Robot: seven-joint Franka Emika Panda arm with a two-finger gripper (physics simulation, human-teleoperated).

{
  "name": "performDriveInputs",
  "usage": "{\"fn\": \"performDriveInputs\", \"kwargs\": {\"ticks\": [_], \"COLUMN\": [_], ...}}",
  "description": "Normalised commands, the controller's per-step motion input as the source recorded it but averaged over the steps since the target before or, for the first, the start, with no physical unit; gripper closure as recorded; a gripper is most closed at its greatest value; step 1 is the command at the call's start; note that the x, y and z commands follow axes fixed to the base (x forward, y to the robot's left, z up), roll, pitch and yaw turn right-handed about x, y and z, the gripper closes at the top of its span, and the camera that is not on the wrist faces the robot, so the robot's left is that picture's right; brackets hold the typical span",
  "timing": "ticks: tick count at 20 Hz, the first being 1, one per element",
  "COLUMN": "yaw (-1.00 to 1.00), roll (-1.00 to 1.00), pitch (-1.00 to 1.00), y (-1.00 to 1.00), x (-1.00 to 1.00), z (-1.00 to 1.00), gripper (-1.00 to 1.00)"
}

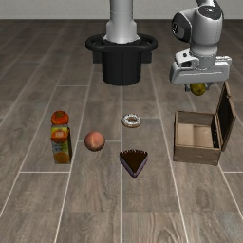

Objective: Pick up the kiwi and place it in the box

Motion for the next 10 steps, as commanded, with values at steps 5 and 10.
{"fn": "performDriveInputs", "kwargs": {"ticks": [5, 10], "yaw": [0.00, 0.00], "roll": [0.00, 0.00], "pitch": [0.00, 0.00], "y": [0.00, 0.00], "x": [0.80, 0.00], "z": [0.00, 0.00], "gripper": [-1.00, -1.00]}}
